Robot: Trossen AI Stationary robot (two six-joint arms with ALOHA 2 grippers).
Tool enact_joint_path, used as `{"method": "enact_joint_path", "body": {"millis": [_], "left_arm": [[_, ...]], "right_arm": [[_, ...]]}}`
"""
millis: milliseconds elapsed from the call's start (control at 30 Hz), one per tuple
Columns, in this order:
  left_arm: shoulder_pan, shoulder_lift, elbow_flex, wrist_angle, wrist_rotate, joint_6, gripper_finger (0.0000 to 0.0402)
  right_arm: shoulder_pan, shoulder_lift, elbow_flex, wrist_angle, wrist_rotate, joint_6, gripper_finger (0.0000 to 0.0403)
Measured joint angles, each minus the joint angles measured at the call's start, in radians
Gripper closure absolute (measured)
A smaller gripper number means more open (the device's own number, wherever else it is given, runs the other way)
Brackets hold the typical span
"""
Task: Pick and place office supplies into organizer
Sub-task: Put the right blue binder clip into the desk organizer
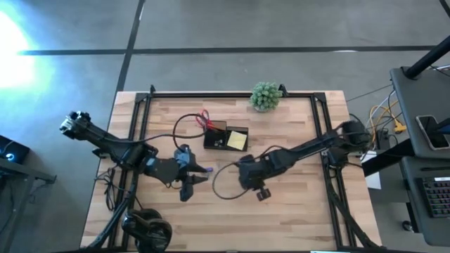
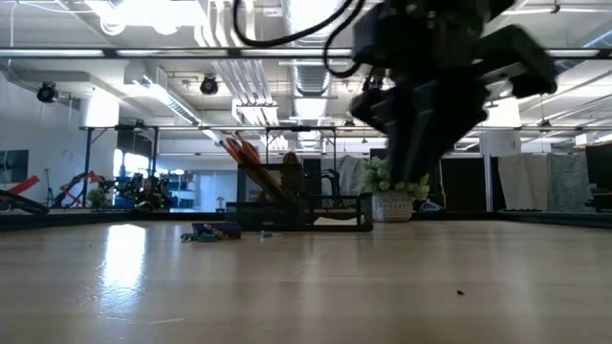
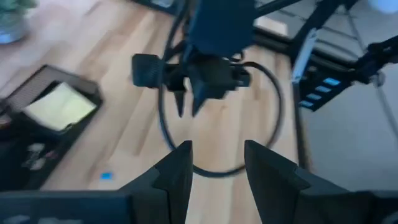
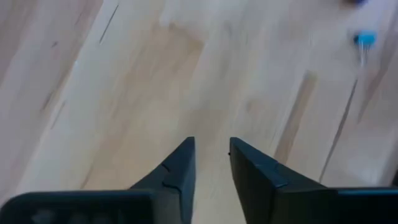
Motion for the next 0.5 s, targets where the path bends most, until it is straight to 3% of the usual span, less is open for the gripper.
{"method": "enact_joint_path", "body": {"millis": [133,233,367,500], "left_arm": [[-0.027,-0.059,-0.004,-0.134,-0.026,-0.049,0.0272],[-0.057,-0.125,-0.006,-0.252,-0.11,-0.13,0.0272],[-0.079,-0.229,-0.03,-0.344,-0.24,-0.231,0.0272],[-0.077,-0.325,-0.102,-0.365,-0.264,-0.238,0.0272]], "right_arm": [[-0.036,0.102,0.118,0.005,0.013,-0.064,0.0276],[-0.079,0.158,0.209,0.002,0.008,-0.086,0.0264],[-0.136,0.219,0.312,0.002,0.0,-0.164,0.0263],[-0.175,0.302,0.393,0.0,-0.059,-0.228,0.0268]]}}
